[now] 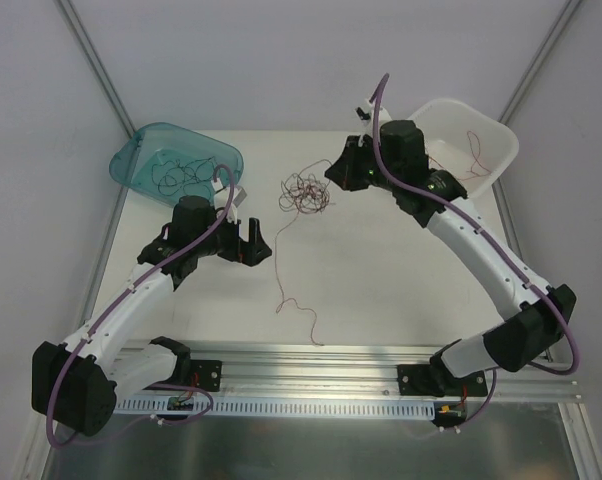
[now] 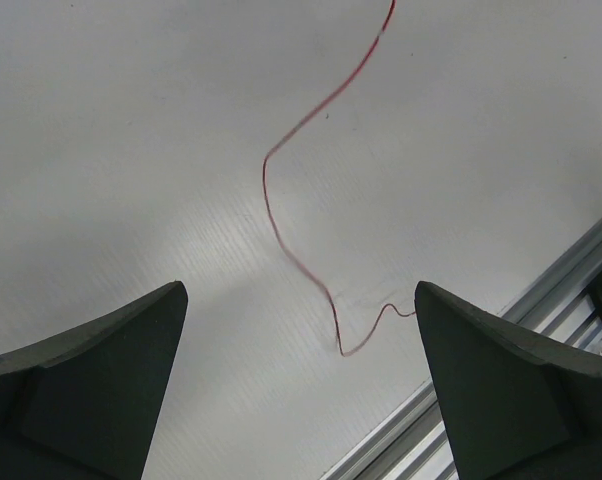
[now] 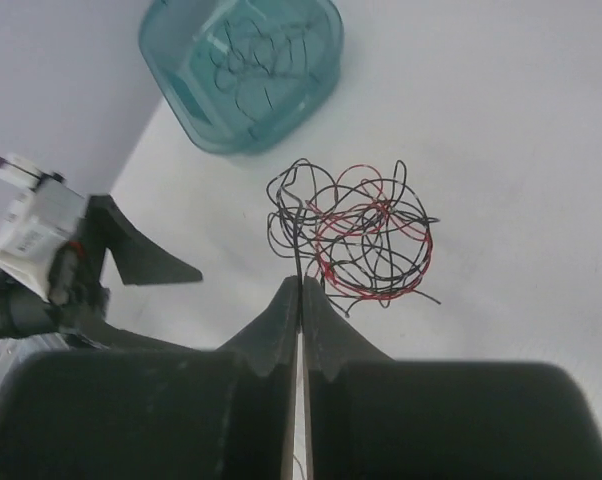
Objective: Untangle the cables
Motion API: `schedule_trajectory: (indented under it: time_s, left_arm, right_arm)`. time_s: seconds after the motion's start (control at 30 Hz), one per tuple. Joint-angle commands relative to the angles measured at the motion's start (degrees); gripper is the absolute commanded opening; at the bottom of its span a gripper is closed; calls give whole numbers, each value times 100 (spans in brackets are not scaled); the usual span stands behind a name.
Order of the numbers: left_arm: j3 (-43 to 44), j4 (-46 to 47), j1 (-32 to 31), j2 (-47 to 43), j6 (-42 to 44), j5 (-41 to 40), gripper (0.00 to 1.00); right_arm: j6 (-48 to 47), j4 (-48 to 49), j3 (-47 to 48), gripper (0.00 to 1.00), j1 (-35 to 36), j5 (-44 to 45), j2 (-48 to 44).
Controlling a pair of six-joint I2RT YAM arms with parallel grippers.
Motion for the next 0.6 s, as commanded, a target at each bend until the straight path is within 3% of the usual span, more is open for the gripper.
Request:
schedule_trajectory:
  time_s: [0.0,0.2,0.37,0.47,0.57]
  left_arm:
    - [64,78,-49,-114,101,-99,99]
    - [64,69,-49,-176,119,-187,99]
    - [73,78,-49,-176,84,-161,99]
    - [55,78,-49,-167,49,-91,99]
    - [64,78,-58,-123,-118,-12,99]
  right_arm:
    - [-240,-326,881,1,1,-158,107]
    - [76,261,516,1,36,-510,-367]
    - [279,-256,-1003,1,133,-264,-394]
    - [498,646,-2284,1,308,-317,-491]
    - [560,869,-2877,1,580,-106,-395]
